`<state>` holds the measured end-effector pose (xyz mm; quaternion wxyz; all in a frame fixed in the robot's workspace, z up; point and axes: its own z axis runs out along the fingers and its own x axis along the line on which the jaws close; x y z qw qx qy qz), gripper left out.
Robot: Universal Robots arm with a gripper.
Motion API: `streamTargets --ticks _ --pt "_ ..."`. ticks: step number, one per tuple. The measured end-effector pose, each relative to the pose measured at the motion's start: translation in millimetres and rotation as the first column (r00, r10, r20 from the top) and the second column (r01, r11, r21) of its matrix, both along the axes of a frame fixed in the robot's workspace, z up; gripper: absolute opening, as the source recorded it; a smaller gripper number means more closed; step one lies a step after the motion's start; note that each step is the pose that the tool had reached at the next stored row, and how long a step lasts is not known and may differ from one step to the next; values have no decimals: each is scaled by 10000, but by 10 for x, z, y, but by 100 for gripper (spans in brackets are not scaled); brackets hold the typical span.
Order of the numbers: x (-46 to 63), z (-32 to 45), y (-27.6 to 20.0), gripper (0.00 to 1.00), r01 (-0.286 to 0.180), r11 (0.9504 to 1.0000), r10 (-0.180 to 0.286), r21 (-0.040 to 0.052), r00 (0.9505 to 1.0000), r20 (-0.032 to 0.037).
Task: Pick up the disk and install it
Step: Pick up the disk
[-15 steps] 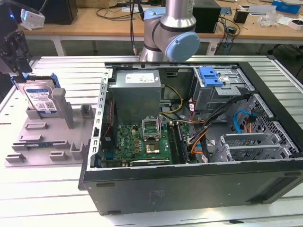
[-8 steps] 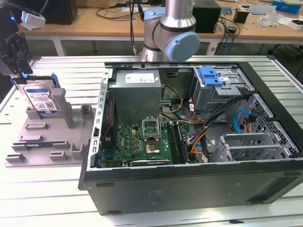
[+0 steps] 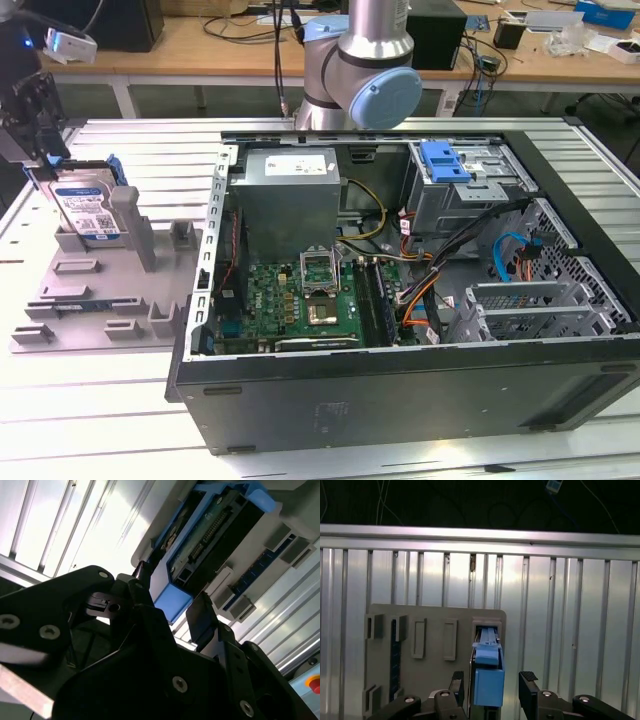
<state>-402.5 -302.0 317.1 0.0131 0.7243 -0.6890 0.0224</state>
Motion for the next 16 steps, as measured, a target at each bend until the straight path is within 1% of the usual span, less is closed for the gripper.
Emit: streamTargets --ticks 4,13,16 --pt "0 -14 -10 56 -2 10000 2 14 10000 1" --pt "0 -50 -56 56 0 10000 0 15 10000 -2" --pt "0 -70 -61 56 1 10000 -1 15 10000 -1"
